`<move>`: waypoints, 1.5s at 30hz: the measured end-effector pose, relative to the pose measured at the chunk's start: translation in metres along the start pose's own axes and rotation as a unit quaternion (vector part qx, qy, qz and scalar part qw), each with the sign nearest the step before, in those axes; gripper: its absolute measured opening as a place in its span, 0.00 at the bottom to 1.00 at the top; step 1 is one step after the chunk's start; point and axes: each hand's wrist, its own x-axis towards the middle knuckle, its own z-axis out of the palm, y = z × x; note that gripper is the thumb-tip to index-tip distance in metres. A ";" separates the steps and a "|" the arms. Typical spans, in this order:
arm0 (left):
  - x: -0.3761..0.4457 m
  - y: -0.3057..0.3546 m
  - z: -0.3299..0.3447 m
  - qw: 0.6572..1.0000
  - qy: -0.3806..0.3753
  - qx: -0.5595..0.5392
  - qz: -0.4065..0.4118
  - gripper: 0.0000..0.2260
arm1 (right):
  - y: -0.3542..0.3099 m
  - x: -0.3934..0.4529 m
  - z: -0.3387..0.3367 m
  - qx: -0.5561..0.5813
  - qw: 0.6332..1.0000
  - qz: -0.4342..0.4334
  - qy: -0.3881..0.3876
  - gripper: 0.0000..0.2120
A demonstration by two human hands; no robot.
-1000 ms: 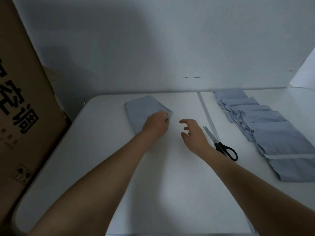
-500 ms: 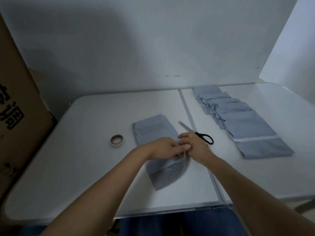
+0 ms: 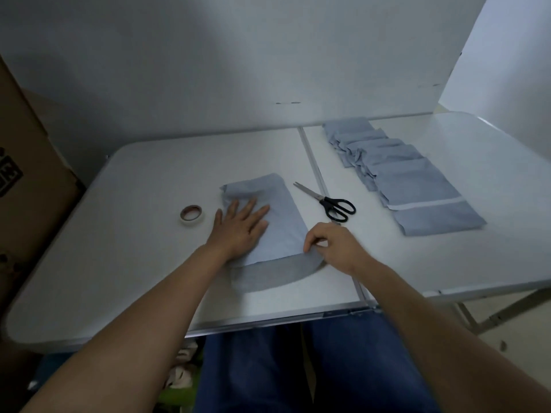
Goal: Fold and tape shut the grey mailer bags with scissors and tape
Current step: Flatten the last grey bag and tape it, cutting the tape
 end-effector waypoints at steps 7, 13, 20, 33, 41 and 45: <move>0.013 -0.006 -0.006 0.999 0.007 0.033 0.026 0.23 | 0.010 -0.002 0.012 -0.032 0.999 -0.025 0.030 0.21; -0.029 -0.012 -0.001 0.996 0.007 -0.047 0.073 0.21 | 0.008 -0.004 0.015 -0.024 0.998 -0.031 0.053 0.17; -0.087 -0.034 -0.008 0.955 0.041 -0.290 0.051 0.29 | 0.004 -0.015 0.010 -0.006 0.996 0.011 0.089 0.09; -0.107 -0.016 -0.003 0.924 0.116 -0.361 -0.043 0.10 | -0.015 -0.016 0.019 0.049 0.979 0.110 0.164 0.07; -0.099 -0.002 -0.002 0.905 0.157 -0.369 -0.143 0.17 | -0.019 0.010 0.036 -0.007 0.978 0.112 0.177 0.19; -0.096 0.002 -0.002 0.897 0.180 -0.367 -0.170 0.22 | -0.016 0.009 0.039 -0.049 0.978 0.100 0.174 0.20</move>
